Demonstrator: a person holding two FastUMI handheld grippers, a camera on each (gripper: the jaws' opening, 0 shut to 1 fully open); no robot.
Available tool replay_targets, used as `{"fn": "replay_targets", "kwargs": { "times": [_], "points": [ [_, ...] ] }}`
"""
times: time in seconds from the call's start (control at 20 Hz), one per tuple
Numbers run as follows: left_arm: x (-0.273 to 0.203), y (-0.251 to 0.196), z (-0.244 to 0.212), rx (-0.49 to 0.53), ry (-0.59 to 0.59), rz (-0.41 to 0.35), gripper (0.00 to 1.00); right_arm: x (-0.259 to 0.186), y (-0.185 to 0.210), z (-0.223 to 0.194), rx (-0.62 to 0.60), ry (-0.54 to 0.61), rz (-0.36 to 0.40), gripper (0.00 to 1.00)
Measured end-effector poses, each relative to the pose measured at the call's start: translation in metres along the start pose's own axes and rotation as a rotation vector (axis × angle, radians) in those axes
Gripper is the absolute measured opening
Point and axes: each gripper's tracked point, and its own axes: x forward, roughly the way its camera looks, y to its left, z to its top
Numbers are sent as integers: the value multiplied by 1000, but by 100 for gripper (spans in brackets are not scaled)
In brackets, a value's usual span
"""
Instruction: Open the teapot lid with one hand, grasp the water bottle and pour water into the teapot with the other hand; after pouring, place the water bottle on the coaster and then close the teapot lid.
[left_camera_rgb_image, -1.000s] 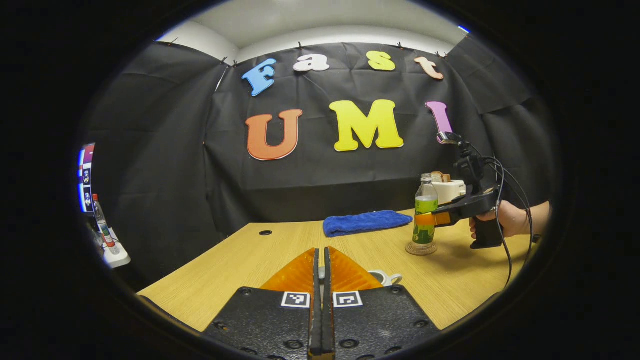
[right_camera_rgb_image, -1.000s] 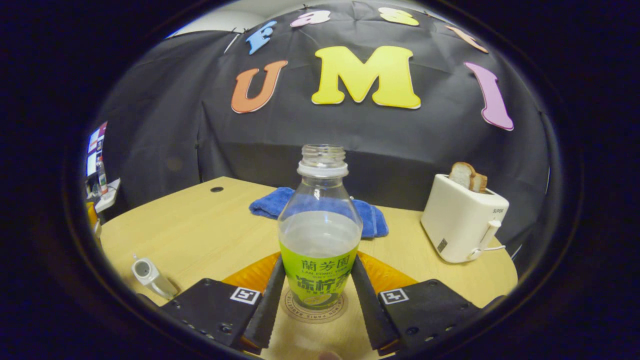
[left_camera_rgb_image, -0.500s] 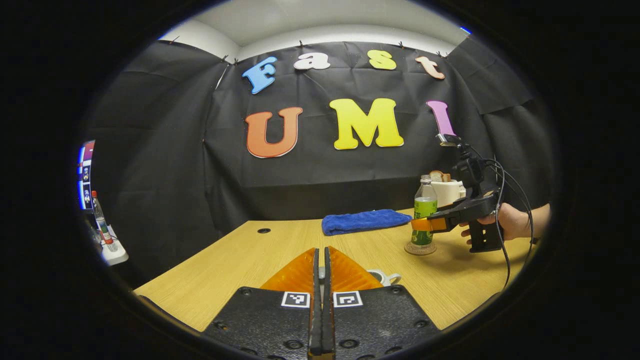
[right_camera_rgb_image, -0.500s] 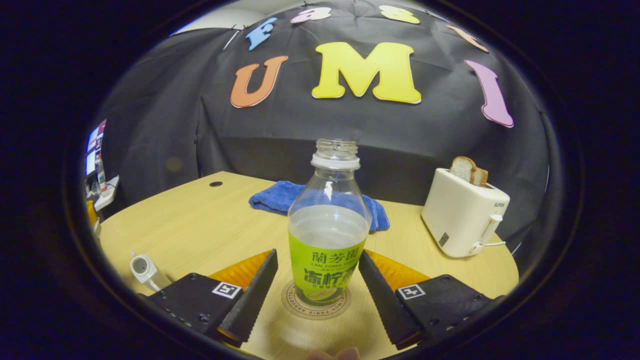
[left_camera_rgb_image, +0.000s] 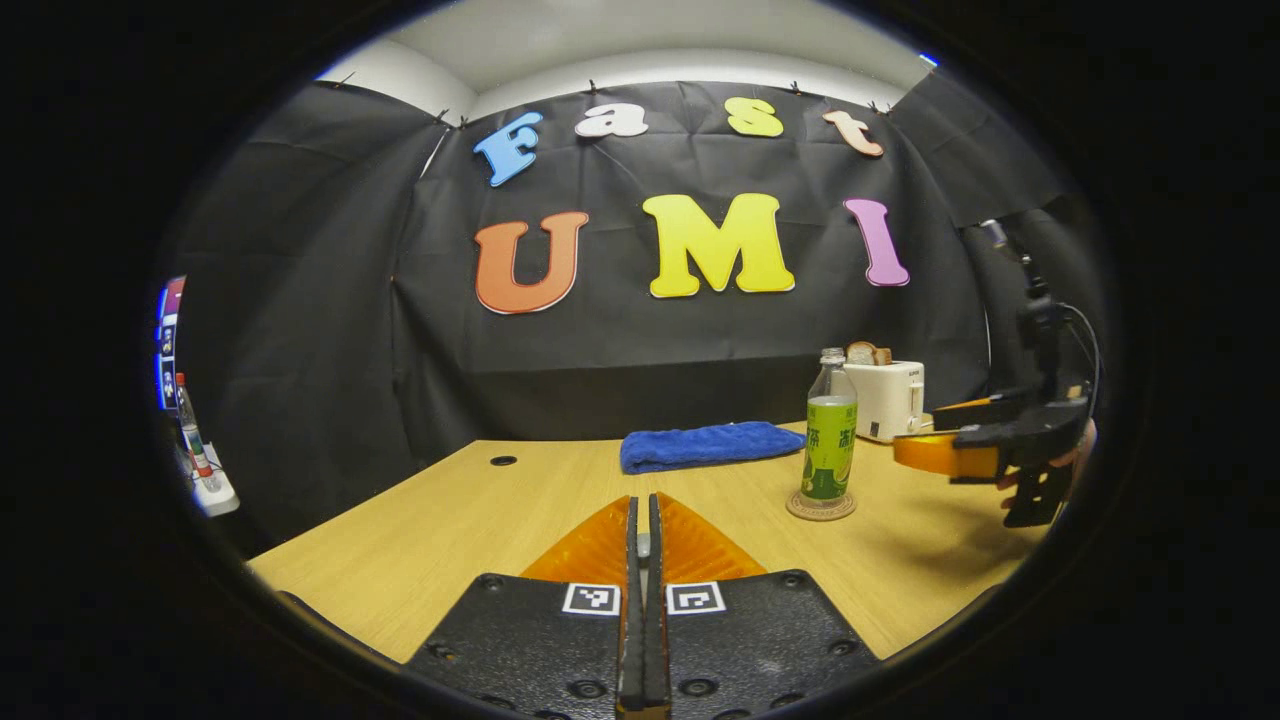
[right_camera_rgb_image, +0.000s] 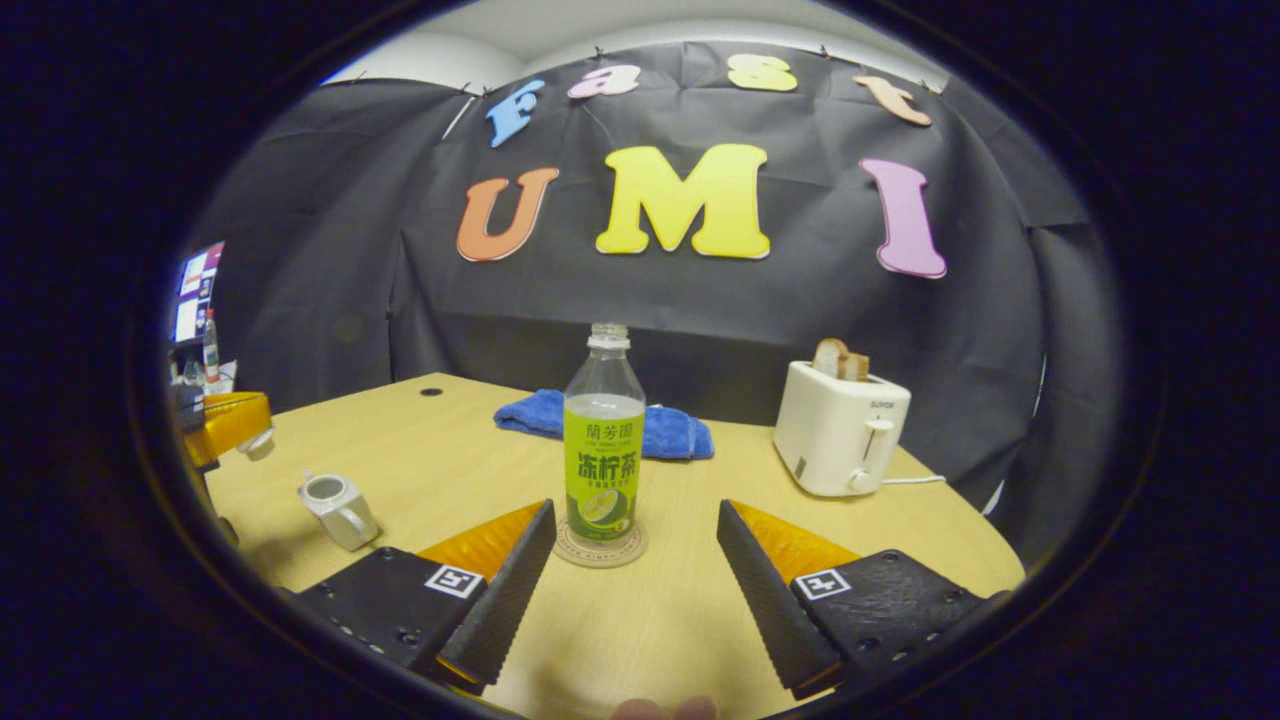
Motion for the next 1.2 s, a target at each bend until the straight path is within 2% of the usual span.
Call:
{"fn": "replay_targets", "kwargs": {
  "times": [0.2,0.25,0.3,0.55,0.6,0.65,0.7,0.8,0.85,1.0,1.2],
  "points": [
    [21,-12,-4,-7,6,-7,3,-35,-8,3,-10,-60,-8,96],
    [24,-13,-6,-12,11,-5,3,-39,-10,3,4,-65,-7,99],
    [27,-13,-9,-14,19,0,3,-42,-12,3,20,-68,-5,96],
    [34,-8,-25,-8,51,32,3,-48,-24,5,68,-74,-11,99],
    [36,-7,-29,-6,59,35,3,-47,-24,3,71,-74,-10,95],
    [36,-8,-33,-8,68,35,4,-45,-24,2,72,-72,-9,99],
    [36,-9,-34,-10,72,35,4,-46,-24,-1,69,-68,-9,95],
    [37,-9,-38,-13,78,35,4,-47,-23,-6,59,-62,-9,96],
    [38,-10,-41,-14,83,37,4,-46,-21,-7,54,-61,-7,93],
    [40,-8,-47,-29,98,44,4,-48,-21,-8,51,-59,-4,99],
    [40,-10,-54,-44,111,45,4,-49,-23,-7,54,-65,-6,99]
  ]
}}
